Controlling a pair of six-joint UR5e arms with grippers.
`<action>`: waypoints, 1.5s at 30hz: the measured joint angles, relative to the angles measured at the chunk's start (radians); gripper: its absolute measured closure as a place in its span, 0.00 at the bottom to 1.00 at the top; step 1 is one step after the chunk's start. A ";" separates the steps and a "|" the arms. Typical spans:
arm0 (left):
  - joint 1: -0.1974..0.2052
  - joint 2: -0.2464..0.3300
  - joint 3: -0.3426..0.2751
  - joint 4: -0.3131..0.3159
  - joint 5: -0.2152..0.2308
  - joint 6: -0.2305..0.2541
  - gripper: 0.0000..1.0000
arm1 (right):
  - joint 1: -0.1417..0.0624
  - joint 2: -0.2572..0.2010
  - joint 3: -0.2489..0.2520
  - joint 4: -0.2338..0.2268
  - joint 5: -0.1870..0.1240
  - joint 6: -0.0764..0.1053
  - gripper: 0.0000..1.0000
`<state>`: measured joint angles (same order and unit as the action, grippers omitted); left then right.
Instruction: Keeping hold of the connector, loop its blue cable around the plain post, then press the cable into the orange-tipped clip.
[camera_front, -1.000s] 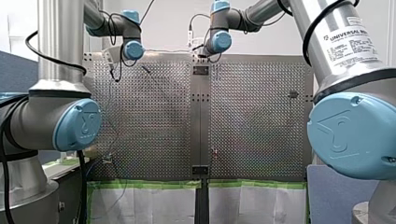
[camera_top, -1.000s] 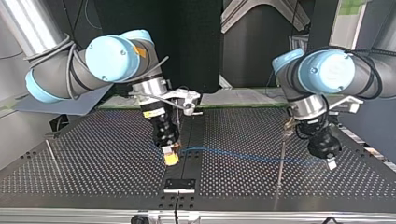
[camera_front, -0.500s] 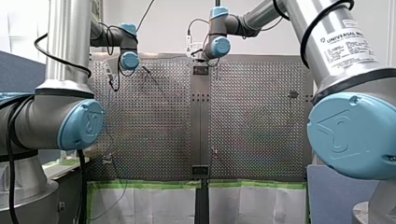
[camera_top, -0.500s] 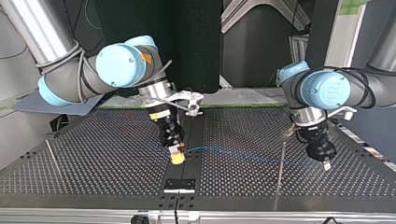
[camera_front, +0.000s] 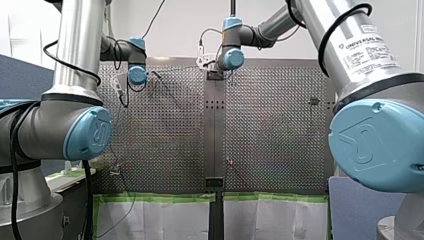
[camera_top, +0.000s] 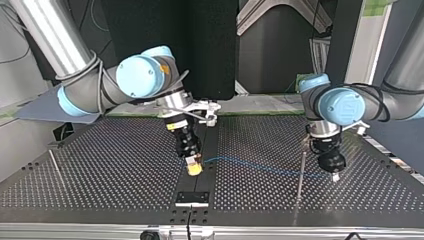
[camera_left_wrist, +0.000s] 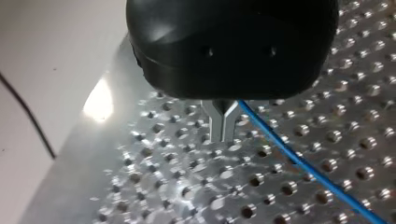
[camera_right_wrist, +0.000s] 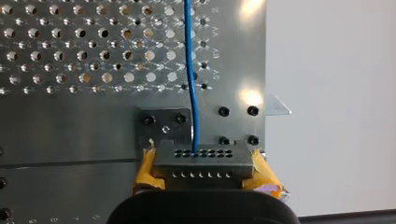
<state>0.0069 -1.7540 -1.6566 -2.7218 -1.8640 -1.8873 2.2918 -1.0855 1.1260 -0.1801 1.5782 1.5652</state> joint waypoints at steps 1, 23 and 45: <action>0.000 -0.005 0.000 0.002 0.007 -0.004 1.00 | 0.000 0.004 0.000 -0.003 0.001 0.000 1.00; -0.017 -0.108 -0.007 0.006 0.047 -0.046 1.00 | 0.013 0.191 0.005 0.056 0.055 -0.036 1.00; -0.035 -0.109 -0.007 -0.007 0.110 -0.027 0.00 | 0.033 0.212 0.159 -0.078 0.062 -0.043 1.00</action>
<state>-0.0279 -1.8634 -1.6640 -2.7283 -1.7537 -1.9140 2.3252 -0.8736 1.2848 -0.2581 1.6406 1.5219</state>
